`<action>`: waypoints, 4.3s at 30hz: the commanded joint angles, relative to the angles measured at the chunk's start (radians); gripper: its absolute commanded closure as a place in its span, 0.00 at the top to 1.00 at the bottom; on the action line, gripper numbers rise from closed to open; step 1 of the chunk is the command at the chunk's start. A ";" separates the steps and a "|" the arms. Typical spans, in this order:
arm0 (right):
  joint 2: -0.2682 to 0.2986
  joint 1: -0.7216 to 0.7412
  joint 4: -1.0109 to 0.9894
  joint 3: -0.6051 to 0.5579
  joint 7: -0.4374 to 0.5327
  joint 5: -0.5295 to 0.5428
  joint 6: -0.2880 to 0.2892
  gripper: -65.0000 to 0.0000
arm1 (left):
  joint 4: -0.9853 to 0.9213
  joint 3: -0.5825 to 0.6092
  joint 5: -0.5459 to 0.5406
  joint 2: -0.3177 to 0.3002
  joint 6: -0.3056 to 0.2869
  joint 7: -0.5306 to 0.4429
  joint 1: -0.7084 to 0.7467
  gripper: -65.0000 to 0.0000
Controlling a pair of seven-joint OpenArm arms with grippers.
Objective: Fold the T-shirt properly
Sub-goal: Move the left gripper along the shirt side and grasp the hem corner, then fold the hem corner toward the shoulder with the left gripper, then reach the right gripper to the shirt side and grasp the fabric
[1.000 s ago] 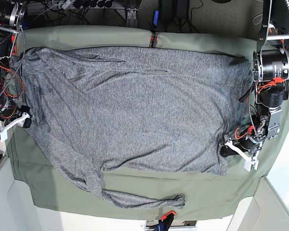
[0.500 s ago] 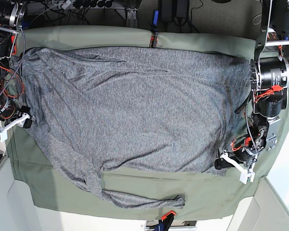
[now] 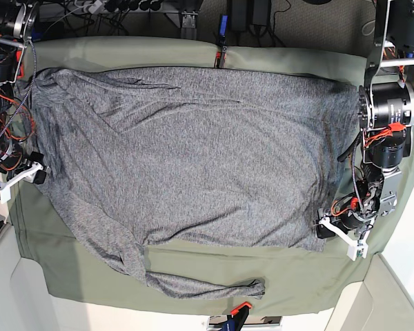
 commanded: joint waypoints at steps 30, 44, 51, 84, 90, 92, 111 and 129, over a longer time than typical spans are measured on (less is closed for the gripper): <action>0.017 0.023 0.013 0.005 0.042 -0.028 0.013 0.00 | 0.028 -0.003 0.080 -0.002 -0.148 -0.113 0.056 0.00; 0.031 -0.082 0.212 0.013 -0.001 -0.029 0.053 0.00 | 0.303 -0.003 0.075 -0.081 -0.321 -0.112 0.207 0.00; 0.054 -0.200 0.393 0.021 -0.020 -0.027 0.053 0.00 | 0.601 -0.006 0.065 -0.127 -0.238 -0.114 0.394 0.00; 0.063 -0.393 0.463 0.277 -0.068 0.182 0.141 0.05 | 1.015 -0.249 0.007 -0.163 -0.241 -0.018 0.811 0.01; 0.063 -0.376 0.463 0.277 0.011 0.207 0.136 0.43 | 1.015 -0.249 0.007 -0.164 -0.241 -0.012 0.812 0.40; 0.063 -0.341 0.463 0.277 0.010 0.208 0.136 0.43 | 1.015 -0.249 -0.018 -0.164 -0.240 0.013 0.811 0.42; -0.015 0.298 -0.146 -0.205 0.140 -0.005 0.038 0.43 | 1.019 -0.249 -0.177 -0.163 -0.321 0.140 0.809 0.41; -0.069 0.313 -0.245 -0.162 0.192 -0.074 0.077 0.43 | 1.019 -0.249 -0.188 -0.163 -0.321 0.144 0.809 0.41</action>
